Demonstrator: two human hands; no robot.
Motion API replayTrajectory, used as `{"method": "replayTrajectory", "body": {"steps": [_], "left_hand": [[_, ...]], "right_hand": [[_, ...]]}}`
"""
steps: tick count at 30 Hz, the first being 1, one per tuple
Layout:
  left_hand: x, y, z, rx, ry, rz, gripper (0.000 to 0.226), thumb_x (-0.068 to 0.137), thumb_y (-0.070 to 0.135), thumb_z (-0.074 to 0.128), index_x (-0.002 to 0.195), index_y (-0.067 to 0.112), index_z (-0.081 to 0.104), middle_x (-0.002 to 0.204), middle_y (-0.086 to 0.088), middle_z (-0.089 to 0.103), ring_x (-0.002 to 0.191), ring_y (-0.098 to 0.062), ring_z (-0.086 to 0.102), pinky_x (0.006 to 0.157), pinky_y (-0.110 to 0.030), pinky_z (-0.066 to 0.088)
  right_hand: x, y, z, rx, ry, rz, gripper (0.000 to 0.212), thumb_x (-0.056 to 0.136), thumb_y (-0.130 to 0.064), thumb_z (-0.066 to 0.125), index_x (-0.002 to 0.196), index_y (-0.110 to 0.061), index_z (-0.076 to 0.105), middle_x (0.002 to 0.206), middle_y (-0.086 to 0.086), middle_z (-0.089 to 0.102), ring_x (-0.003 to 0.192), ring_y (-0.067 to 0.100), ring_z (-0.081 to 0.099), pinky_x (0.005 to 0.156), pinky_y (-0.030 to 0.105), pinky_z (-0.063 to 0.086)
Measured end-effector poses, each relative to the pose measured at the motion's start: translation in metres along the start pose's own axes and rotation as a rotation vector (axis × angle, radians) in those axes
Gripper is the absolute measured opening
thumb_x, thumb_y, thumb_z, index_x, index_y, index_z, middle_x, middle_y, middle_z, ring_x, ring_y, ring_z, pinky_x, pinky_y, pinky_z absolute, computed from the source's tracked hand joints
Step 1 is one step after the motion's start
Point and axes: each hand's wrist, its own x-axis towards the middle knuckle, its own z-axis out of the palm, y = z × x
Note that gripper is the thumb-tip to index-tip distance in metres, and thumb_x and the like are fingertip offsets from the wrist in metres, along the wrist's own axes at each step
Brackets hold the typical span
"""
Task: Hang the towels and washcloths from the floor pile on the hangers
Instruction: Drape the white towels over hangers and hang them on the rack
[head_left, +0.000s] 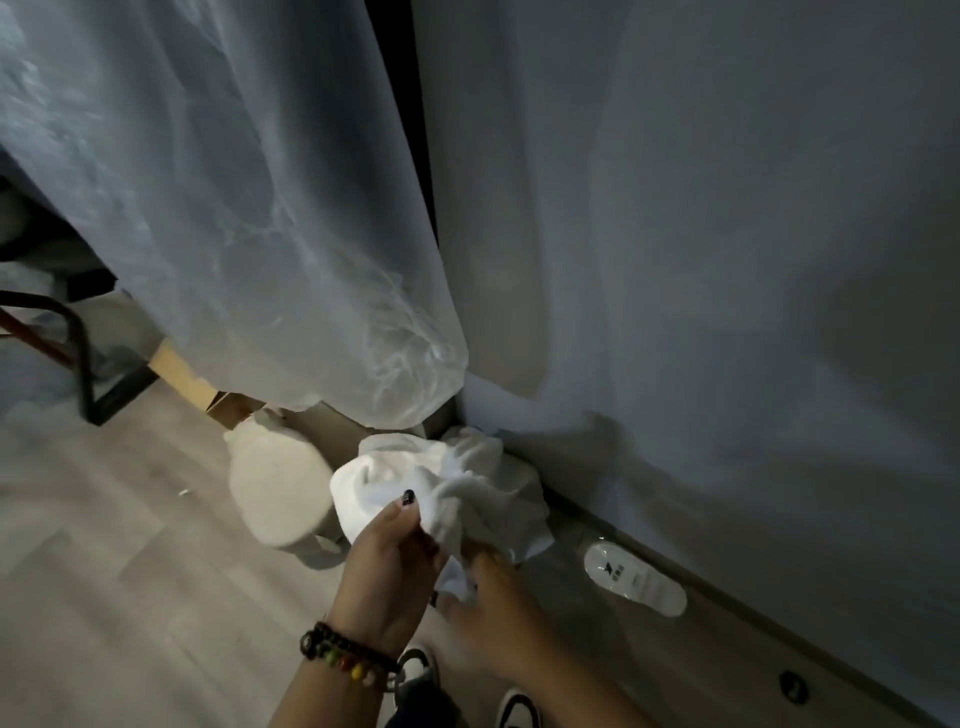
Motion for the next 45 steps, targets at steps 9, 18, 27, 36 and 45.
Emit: {"method": "replayTrajectory", "body": {"steps": [9, 18, 27, 36, 45], "left_hand": [[-0.049, 0.063, 0.03, 0.046, -0.164, 0.001, 0.005, 0.083, 0.014, 0.056, 0.081, 0.012, 0.052, 0.078, -0.007, 0.054, 0.075, -0.017, 0.055, 0.076, -0.032, 0.046], [-0.093, 0.122, 0.021, 0.281, -0.344, 0.261, 0.023, 0.094, -0.006, 0.043, 0.103, -0.001, 0.063, 0.088, -0.009, 0.07, 0.079, -0.016, 0.068, 0.064, -0.019, 0.054], [-0.151, 0.149, 0.044, 0.388, -0.559, 0.408, 0.016, 0.089, 0.012, 0.058, 0.078, 0.008, 0.07, 0.079, -0.012, 0.064, 0.078, -0.023, 0.058, 0.075, -0.031, 0.05], [-0.196, 0.139, 0.059, 0.401, -0.738, 0.378, 0.023, 0.082, 0.024, 0.065, 0.082, 0.001, 0.069, 0.081, -0.019, 0.065, 0.077, -0.029, 0.058, 0.073, -0.039, 0.047], [-0.232, 0.106, 0.076, 0.391, -0.607, 0.469, 0.042, 0.08, -0.023, 0.056, 0.066, 0.012, 0.075, 0.076, -0.005, 0.073, 0.068, -0.01, 0.065, 0.065, -0.015, 0.053]], "right_hand": [[-0.048, -0.038, -0.027, 0.277, 0.416, 0.067, 0.018, 0.098, -0.02, 0.049, 0.086, -0.013, 0.06, 0.082, 0.001, 0.064, 0.083, 0.019, 0.06, 0.077, 0.028, 0.045], [-0.108, -0.113, -0.039, 0.444, 0.901, -0.216, 0.049, 0.09, -0.045, 0.052, 0.077, 0.002, 0.055, 0.07, 0.022, 0.053, 0.062, 0.018, 0.049, 0.058, 0.03, 0.039], [-0.194, -0.172, -0.027, 0.335, 0.984, -0.365, 0.027, 0.066, -0.038, 0.08, 0.071, -0.022, 0.059, 0.059, -0.002, 0.058, 0.055, 0.006, 0.048, 0.052, 0.021, 0.038], [-0.249, -0.187, -0.007, 0.144, 1.063, -0.353, 0.025, 0.08, -0.021, 0.074, 0.064, -0.036, 0.063, 0.053, -0.012, 0.052, 0.051, 0.001, 0.041, 0.049, 0.015, 0.032], [-0.29, -0.163, -0.025, 0.078, 1.087, -0.429, 0.021, 0.091, -0.021, 0.056, 0.07, -0.023, 0.056, 0.084, -0.009, 0.054, 0.079, 0.009, 0.056, 0.072, 0.017, 0.041]]}}
